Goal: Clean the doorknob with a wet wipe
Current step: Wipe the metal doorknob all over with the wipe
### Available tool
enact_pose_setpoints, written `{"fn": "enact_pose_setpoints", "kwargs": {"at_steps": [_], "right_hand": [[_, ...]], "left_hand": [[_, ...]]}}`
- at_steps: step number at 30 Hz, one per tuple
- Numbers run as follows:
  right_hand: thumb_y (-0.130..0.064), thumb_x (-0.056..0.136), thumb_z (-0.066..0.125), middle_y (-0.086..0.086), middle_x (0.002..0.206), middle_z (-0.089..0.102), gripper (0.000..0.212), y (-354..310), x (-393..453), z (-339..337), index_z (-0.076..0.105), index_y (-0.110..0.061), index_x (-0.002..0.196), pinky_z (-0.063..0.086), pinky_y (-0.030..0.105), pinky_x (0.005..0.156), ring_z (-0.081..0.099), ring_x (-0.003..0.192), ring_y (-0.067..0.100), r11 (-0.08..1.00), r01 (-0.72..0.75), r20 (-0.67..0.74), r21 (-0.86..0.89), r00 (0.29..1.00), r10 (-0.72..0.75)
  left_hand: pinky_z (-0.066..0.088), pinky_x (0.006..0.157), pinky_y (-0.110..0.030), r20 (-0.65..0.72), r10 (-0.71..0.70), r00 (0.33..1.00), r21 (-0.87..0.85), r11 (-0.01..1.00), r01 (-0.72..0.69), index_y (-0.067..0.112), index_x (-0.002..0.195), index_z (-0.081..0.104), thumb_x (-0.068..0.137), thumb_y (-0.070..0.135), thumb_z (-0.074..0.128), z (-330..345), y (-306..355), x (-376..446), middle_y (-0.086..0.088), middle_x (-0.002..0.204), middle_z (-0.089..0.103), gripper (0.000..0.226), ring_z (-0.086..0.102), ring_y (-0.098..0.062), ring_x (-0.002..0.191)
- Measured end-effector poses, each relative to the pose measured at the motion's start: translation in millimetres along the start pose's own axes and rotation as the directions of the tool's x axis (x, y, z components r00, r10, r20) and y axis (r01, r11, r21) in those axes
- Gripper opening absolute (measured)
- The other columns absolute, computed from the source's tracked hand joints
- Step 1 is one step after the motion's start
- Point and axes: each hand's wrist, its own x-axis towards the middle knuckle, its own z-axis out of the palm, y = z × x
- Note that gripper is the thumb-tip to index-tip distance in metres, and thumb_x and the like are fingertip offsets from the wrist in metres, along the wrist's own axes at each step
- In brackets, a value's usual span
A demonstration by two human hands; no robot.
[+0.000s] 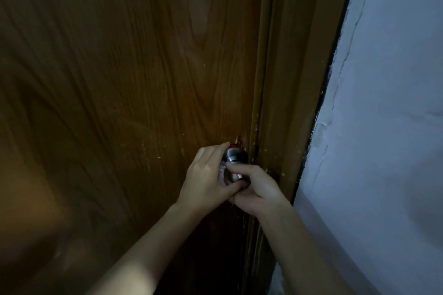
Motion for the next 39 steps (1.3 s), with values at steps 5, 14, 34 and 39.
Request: {"fn": "enact_pose_setpoints", "kwargs": {"at_steps": [5, 14, 34, 39], "right_hand": [[-0.010, 0.073, 0.071, 0.019, 0.110, 0.064, 0.041, 4.8, 2.1, 4.7, 0.059, -0.007, 0.113, 0.052, 0.040, 0.083, 0.062, 0.099, 0.031, 0.999, 0.041, -0.055, 0.006, 0.998, -0.040], [-0.030, 0.083, 0.065, -0.002, 0.100, 0.065, 0.019, 28.3, 4.1, 4.8, 0.061, -0.020, 0.098, 0.047, 0.034, 0.088, 0.060, 0.093, 0.011, 0.762, 0.361, -0.186, -0.537, 0.831, -0.525], [-0.033, 0.094, 0.030, 0.008, 0.131, 0.049, 0.047, 32.4, -0.6, -10.5, 0.048, -0.010, 0.130, 0.043, 0.039, 0.098, 0.042, 0.121, 0.017, -0.460, 0.444, 0.636, -0.769, 0.459, -0.620], [-0.032, 0.094, 0.033, 0.008, 0.139, 0.041, 0.047, 28.2, 3.1, -10.1, 0.034, -0.015, 0.139, 0.038, 0.027, 0.089, 0.041, 0.120, 0.017, -0.363, 0.407, 0.531, -0.838, 0.461, -0.711]], "left_hand": [[0.035, 0.090, -0.021, -0.001, -0.010, 1.000, 0.006, 1.000, 0.010, 0.010, 0.130, 0.044, 0.066, 0.029, 0.078, 0.5, -1.1, -0.3, -0.006, 0.124, 0.056, 0.075, 0.044, -0.015, 0.116], [0.029, 0.086, -0.003, -0.060, 0.013, 0.998, -0.015, 1.000, -0.014, 0.015, 0.126, 0.048, 0.074, 0.021, 0.072, 4.3, -0.3, -7.7, -0.001, 0.125, 0.055, 0.058, 0.031, 0.005, 0.112], [0.047, 0.068, -0.007, -0.287, -0.145, 0.947, -0.307, 0.950, 0.053, 0.008, 0.096, 0.066, 0.077, 0.000, 0.068, 23.8, 7.2, -33.0, 0.001, 0.091, 0.063, 0.022, 0.059, -0.001, 0.084], [0.047, 0.070, -0.006, -0.274, -0.167, 0.947, -0.336, 0.939, 0.068, 0.008, 0.101, 0.066, 0.074, 0.000, 0.070, 22.4, 7.7, -30.6, 0.003, 0.094, 0.062, 0.028, 0.060, -0.001, 0.091]]}}
